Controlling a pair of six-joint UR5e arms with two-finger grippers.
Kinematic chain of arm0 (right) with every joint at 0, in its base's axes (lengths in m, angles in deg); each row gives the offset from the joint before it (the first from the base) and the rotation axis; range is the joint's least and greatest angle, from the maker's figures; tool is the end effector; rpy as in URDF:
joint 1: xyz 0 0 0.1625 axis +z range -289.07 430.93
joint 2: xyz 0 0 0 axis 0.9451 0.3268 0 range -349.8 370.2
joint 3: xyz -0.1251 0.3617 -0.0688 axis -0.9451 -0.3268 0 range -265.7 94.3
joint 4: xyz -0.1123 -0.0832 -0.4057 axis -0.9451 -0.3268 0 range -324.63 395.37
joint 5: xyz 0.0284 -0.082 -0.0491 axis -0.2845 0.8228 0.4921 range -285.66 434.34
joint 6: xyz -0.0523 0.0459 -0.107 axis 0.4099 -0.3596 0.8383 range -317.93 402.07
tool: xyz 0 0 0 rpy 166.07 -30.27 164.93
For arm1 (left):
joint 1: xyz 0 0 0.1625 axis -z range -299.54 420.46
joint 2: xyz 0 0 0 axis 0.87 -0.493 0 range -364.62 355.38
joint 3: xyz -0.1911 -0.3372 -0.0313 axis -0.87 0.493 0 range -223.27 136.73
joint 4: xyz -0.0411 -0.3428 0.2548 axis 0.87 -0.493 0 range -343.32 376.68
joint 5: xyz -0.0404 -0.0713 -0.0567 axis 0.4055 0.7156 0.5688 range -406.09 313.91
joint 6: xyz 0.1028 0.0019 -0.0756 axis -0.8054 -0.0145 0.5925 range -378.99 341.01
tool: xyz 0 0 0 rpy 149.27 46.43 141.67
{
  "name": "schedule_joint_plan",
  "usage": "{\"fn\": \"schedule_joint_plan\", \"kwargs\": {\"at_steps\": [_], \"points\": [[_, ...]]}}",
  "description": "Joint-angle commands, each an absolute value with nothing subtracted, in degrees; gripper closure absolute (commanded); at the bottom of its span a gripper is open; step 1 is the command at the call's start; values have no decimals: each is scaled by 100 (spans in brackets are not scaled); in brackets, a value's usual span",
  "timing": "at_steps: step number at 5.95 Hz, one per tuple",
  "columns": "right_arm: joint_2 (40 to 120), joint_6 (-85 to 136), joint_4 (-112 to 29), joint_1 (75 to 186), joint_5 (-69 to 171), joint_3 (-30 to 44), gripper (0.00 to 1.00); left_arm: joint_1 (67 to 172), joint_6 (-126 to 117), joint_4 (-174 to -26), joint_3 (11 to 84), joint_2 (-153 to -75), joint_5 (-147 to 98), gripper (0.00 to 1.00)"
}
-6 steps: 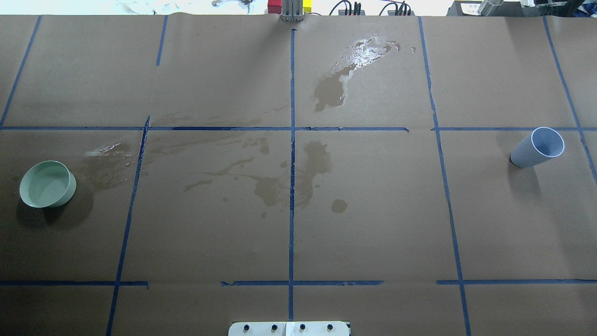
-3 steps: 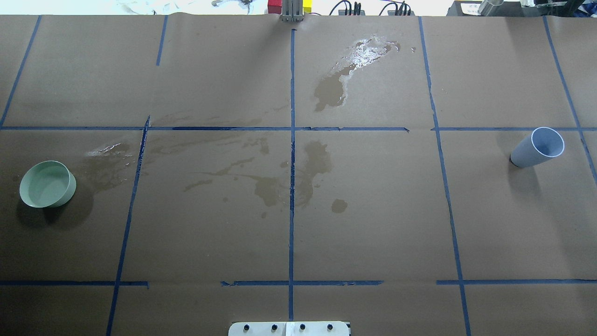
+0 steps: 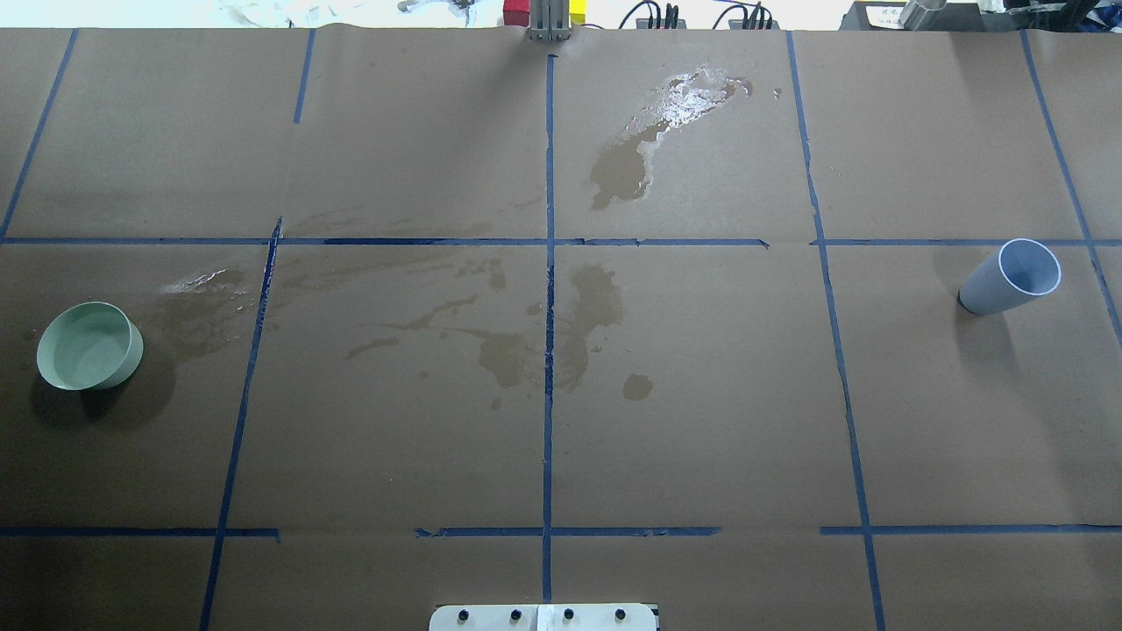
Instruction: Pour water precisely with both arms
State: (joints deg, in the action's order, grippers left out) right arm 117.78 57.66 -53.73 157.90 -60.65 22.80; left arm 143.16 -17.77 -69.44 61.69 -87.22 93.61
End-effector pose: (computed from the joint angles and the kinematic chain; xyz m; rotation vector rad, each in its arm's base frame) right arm 0.0223 -0.3945 0.6137 0.1162 -0.7808 -0.3204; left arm 0.0227 -0.4598 0.5704 -0.0045 0.8697 0.1272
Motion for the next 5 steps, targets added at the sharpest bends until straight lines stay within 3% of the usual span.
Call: {"fn": "schedule_joint_plan", "kwargs": {"at_steps": [1,5], "points": [[11777,5684,-5348,15785,-6100,2275,0,13582,-525,-7769,6053,-8741,9331,0],[11786,5692,-5357,15759,-6101,2267,0,12515,886,-9499,5133,-8758,9130,0]]}}
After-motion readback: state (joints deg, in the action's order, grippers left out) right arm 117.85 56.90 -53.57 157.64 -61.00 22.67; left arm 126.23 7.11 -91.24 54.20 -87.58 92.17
